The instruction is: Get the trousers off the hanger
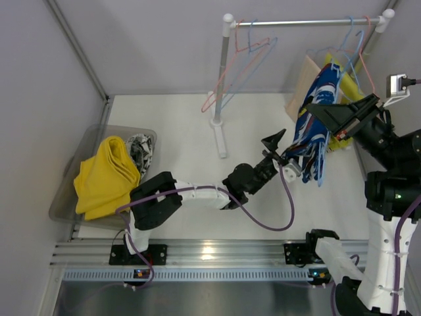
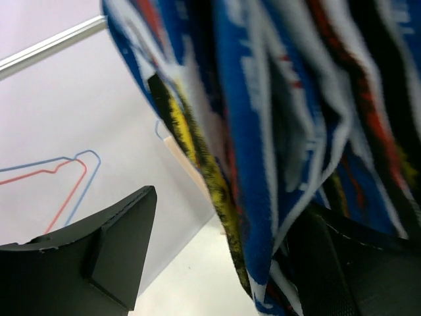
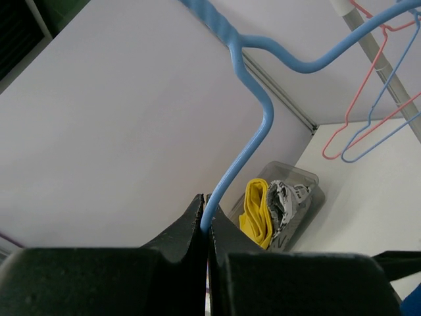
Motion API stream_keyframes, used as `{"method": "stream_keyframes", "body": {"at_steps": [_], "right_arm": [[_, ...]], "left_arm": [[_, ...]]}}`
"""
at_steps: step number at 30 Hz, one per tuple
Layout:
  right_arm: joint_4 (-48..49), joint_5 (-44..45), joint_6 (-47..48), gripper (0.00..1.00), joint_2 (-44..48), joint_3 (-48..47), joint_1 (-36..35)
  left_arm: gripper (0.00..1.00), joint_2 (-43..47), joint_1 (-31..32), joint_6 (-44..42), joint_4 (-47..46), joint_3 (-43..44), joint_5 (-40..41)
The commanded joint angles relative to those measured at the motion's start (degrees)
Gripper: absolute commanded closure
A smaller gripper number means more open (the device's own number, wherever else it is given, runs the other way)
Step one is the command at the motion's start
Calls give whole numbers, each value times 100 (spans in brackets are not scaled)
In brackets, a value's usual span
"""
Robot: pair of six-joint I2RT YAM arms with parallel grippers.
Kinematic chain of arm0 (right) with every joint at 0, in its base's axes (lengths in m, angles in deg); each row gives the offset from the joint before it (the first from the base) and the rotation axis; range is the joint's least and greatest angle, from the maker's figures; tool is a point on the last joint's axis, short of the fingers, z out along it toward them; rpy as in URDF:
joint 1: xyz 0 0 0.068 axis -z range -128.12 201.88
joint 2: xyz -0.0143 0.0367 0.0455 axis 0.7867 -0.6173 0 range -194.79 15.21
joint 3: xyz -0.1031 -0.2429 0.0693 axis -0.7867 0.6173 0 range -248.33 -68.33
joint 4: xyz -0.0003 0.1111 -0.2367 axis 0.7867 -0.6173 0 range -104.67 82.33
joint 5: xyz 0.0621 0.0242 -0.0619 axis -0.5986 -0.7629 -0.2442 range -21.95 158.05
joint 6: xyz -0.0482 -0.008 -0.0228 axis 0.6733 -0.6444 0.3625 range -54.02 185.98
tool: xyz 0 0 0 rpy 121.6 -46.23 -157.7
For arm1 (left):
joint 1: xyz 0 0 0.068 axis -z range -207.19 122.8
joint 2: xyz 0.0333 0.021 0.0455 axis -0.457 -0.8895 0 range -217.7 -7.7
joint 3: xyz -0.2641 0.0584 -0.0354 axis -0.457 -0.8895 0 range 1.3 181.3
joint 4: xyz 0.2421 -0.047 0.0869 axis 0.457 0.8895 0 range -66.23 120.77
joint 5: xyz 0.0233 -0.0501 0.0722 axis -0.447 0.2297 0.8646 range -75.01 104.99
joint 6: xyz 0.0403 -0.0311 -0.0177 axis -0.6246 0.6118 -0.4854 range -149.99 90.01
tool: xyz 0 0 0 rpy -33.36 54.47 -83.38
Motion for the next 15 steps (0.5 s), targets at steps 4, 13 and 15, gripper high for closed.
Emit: {"method": "stream_keyframes", "body": {"at_steps": [4,13,15], "right_arm": [[1387,229,-83,100,29,-361,73],[1370,378,-198,100,187,-97,73],[1379,370,-189,100,205,-27,73]], "left_arm": [[19,228,158,78,-284,-174,33],[16,61,255,158,-249,379,357],[15,43,264,131,-257,485,454]]}}
